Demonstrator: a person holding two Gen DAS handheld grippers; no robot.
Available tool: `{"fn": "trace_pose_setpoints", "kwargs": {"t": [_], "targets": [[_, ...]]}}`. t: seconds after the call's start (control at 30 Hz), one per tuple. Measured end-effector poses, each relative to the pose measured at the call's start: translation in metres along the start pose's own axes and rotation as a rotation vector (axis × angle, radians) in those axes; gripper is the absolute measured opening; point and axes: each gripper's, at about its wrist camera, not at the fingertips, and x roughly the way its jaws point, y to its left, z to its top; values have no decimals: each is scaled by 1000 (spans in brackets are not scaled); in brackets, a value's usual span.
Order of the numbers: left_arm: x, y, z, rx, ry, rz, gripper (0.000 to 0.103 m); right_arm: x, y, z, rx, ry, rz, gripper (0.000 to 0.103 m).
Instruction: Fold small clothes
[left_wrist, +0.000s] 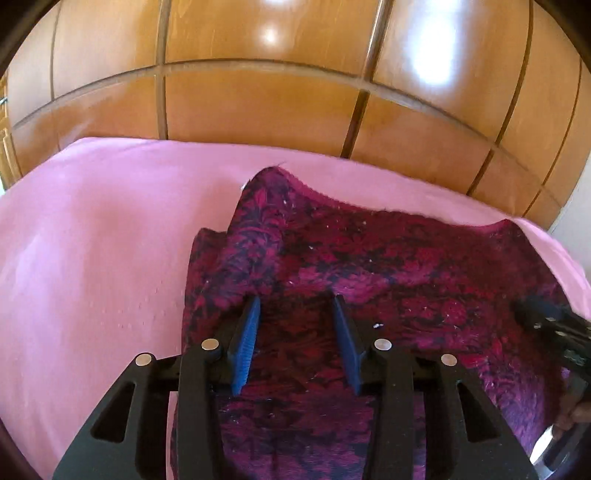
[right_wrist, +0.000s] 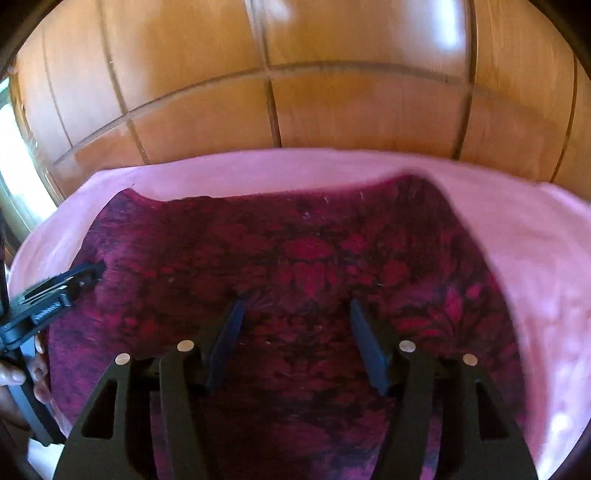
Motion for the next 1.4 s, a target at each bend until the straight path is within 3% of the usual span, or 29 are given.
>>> {"fn": "trace_pose_setpoints", "kwargs": {"t": [0.1,0.2,0.23,0.3,0.57,0.73,1.0,1.4], "targets": [[-18,-8,2,-4,-31,38,41,-5,-8,-3,23,-27,28,59],[-41,-17,-2,10,-90,62,57,-19,-11,-2,33,-43,51,62],[-47,-19,-3,15,-105,70,58,-25,-14,-3,42,-49,60,64],[-59,-23,-6,25,-124,68,58,-44,-25,-4,75,-77,76,77],[-73,-45,-18,69,-126,61,58,-102,-98,-30,281,-138,17,83],[-79,-61,-29,122,-123,64,58,-105,-135,-52,427,-112,48,84],[-80,-87,-43,207,-108,42,58,-92,-169,-81,617,-72,230,89],[-68,-100,-47,233,-58,23,58,-74,-176,-86,630,-32,341,93]]}}
